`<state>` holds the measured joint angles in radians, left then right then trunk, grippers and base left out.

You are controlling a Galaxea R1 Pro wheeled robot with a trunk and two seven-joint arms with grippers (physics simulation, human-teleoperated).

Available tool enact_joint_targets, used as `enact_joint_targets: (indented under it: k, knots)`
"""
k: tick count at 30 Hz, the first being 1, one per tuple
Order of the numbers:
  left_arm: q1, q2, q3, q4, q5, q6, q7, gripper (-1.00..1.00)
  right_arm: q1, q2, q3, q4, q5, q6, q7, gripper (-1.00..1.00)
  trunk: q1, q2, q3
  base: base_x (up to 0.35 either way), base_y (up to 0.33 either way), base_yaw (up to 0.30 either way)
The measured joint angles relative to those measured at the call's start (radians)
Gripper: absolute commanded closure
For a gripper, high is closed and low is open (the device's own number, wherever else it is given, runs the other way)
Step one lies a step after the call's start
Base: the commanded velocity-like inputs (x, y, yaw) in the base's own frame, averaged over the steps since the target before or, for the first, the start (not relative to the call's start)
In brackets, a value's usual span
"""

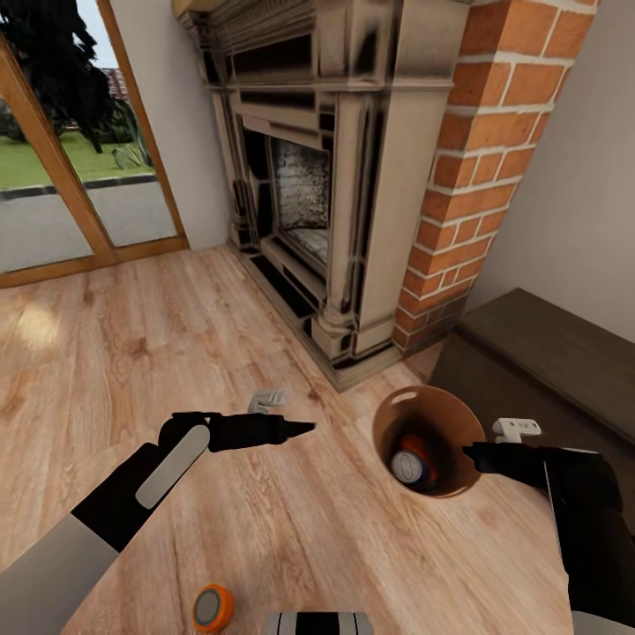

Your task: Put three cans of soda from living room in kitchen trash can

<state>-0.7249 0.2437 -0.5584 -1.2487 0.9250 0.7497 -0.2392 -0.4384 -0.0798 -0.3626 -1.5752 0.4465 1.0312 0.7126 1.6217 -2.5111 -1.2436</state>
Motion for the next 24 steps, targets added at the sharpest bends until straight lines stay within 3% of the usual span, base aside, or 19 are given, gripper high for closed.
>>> enact_joint_targets:
  k: [10, 24]
  knots:
    - [0.000, 0.000, 0.000, 0.000, 0.000, 0.000, 0.000, -1.00, 0.000, 0.000, 0.000, 0.000, -0.003, 0.001, 0.000, 1.00, 0.000, 0.000, -0.011, 0.000, 0.000, 0.205]
    - [0.000, 0.000, -0.001, 0.000, 0.000, 0.000, 0.000, -1.00, 0.000, 0.000, -0.001, 0.000, -0.002, -0.001, 0.000, 1.00, 0.000, 0.000, -0.022, 0.000, 0.000, 0.018]
